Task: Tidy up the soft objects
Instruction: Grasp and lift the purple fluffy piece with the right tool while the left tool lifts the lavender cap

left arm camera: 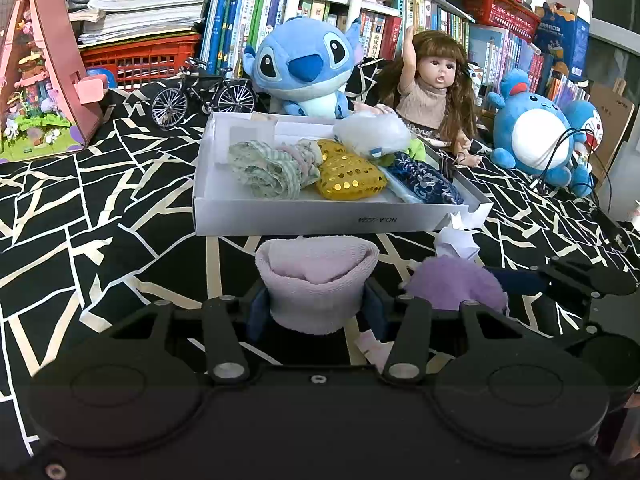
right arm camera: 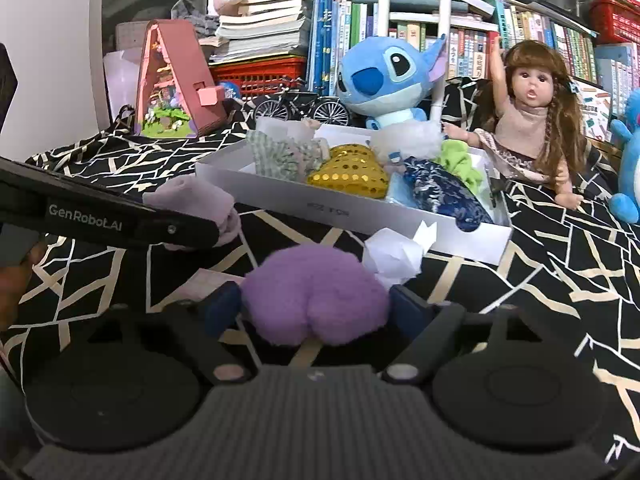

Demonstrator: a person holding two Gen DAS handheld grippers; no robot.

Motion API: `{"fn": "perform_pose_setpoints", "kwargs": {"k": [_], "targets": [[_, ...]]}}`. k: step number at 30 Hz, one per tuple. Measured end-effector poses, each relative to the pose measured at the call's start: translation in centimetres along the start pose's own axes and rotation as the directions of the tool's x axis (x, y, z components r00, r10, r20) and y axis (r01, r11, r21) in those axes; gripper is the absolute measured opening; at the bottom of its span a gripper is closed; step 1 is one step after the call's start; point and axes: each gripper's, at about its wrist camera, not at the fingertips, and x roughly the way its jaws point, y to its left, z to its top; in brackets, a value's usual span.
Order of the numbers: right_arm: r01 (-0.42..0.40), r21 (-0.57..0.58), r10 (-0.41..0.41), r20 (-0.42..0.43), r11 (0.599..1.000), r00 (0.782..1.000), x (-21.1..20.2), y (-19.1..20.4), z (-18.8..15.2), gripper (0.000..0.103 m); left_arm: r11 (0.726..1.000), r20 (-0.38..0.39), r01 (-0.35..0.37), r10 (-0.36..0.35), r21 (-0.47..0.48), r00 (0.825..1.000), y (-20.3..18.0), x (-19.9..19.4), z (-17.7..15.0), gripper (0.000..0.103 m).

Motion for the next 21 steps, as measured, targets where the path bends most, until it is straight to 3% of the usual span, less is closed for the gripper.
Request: {"fn": "perform_pose_setpoints", "kwargs": {"k": [8,21], "targets": [[0.006,-0.006,-0.006,-0.015,1.000,1.000,0.4,0.4,0.2,0.076,1.000,-0.005,-0.015,0.015,-0.013,1.000,0.2,0.1,0.0,0.047],[0.028,-0.013,-0.028,0.009,1.000,1.000,-0.7,0.9,0.6,0.076,0.999,0.004,-0.031,0.031,-0.021,1.000,0.1,0.3,0.5,0.047]]}}
